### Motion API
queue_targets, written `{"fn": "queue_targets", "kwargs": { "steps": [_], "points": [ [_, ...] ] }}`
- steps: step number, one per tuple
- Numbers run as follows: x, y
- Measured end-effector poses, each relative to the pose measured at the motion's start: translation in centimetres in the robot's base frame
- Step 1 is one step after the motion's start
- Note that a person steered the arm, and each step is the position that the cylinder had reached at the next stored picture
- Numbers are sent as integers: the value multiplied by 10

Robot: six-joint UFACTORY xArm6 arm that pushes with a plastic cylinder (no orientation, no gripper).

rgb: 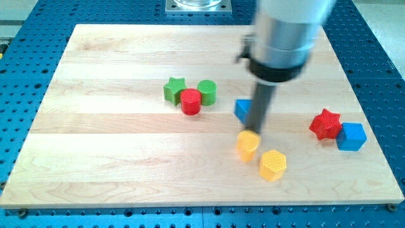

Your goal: Push the blue triangle to the top left of the yellow heart

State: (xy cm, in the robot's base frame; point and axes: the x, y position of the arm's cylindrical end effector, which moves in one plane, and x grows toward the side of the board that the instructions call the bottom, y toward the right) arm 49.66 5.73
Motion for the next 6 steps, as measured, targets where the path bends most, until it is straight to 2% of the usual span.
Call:
{"fn": "queue_targets", "kwargs": {
  "steps": [1, 2, 3, 4, 6],
  "points": [
    [-3, -7],
    [-18, 52],
    [-54, 30],
    [-54, -44],
    [-67, 26]
  ]
}}
